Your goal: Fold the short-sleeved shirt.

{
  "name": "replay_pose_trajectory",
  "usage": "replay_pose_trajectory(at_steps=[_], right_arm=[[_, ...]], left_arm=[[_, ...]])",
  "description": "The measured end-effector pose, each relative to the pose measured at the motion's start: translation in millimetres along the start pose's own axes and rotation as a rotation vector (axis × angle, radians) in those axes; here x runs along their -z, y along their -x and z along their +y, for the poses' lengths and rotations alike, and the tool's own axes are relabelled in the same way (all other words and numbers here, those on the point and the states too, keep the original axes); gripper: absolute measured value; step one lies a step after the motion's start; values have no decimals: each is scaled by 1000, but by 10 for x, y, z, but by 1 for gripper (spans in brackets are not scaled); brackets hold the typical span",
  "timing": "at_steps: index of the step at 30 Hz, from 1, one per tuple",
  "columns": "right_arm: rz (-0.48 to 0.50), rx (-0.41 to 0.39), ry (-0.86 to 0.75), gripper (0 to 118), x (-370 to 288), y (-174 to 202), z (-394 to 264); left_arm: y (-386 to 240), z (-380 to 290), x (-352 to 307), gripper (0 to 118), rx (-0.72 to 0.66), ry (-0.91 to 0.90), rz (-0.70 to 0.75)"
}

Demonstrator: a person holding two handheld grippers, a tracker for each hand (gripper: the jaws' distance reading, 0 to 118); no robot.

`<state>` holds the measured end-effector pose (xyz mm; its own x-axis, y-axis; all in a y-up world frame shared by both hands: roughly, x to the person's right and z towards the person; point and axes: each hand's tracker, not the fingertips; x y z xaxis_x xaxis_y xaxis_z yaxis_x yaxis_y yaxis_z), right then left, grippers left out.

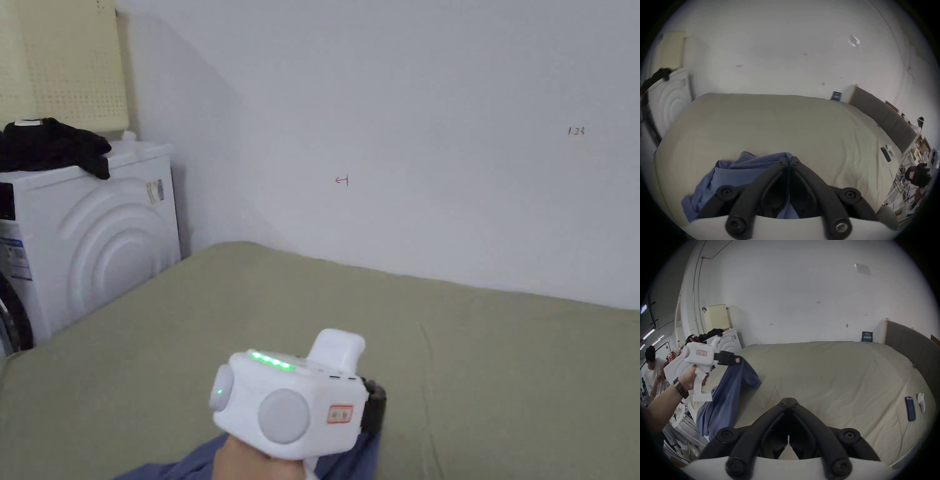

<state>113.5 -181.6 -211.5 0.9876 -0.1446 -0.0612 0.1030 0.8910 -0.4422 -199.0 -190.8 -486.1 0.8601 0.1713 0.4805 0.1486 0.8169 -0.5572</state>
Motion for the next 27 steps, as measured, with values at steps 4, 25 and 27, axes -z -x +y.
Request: replay_pose_trajectory(at_steps=[4,25,27], right_arm=[[-74,34,-28,2,-253,-257,42],[-245,62,-40,2,-752,-781,-1],[-247,66,-32,2,-755,-806,-10]], left_arm=[[-836,232,535,0,134,40,-120],[-3318,-599,1726,95,403,218,-464],[-3149,-547,1624,118,313,205,-505]])
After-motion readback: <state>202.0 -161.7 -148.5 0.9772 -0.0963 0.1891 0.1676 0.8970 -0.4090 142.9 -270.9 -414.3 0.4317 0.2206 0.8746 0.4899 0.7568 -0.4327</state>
